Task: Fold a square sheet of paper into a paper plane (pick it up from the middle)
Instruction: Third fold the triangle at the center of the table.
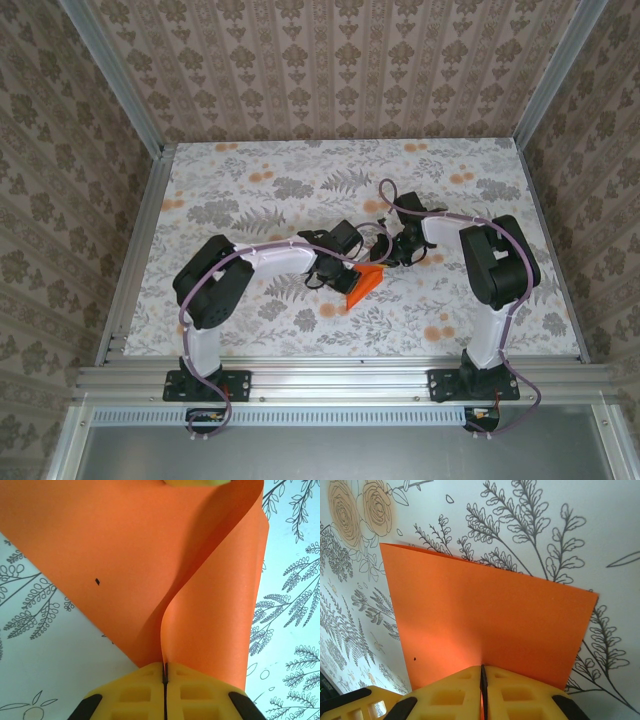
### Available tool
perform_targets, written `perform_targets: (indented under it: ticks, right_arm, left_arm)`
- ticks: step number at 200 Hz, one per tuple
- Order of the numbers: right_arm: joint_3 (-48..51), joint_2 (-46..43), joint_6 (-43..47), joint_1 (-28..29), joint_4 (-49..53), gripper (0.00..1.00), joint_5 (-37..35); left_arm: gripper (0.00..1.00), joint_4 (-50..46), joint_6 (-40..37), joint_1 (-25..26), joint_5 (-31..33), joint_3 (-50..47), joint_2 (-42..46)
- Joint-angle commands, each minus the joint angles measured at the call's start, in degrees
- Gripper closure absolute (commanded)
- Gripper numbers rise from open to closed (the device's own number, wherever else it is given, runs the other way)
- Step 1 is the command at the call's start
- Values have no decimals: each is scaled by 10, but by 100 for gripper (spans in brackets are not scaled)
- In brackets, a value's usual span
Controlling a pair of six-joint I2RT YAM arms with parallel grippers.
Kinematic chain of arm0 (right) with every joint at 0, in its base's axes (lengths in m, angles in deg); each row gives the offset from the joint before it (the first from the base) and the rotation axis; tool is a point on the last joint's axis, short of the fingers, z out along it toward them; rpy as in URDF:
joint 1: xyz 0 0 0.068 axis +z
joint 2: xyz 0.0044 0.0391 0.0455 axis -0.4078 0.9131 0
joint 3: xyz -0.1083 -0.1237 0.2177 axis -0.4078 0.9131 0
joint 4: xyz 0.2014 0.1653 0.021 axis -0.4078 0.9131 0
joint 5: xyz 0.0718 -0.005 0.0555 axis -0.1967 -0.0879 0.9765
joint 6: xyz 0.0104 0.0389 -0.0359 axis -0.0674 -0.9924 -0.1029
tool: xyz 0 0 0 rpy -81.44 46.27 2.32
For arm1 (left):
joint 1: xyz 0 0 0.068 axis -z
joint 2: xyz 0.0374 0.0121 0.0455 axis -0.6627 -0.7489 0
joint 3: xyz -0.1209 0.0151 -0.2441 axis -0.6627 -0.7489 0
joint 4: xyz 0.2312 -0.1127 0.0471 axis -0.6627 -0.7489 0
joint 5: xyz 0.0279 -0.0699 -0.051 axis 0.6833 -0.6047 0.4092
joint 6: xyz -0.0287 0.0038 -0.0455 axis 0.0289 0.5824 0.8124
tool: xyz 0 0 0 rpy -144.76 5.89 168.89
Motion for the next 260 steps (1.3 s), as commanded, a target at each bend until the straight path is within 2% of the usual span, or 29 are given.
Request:
perform_targets:
  ticks: [1, 61, 182, 234, 260]
  right_arm:
    - [4, 14, -6, -1, 12, 89, -12]
    - [9, 13, -8, 0, 9, 90, -13]
    - [4, -2, -21, -2, 3, 87, 0]
    - [36, -120, -68, -29, -12, 80, -46]
    - [98, -182, -107, -38, -52, 84, -43]
  left_arm:
    - [92, 0, -10, 2, -3, 9, -3]
    - [92, -5, -20, 2, -3, 25, -6]
    - [93, 2, 2, 5, -2, -8, -21]
    - [93, 0, 1, 5, 3, -14, -17]
    - [93, 2, 4, 5, 3, -11, -16]
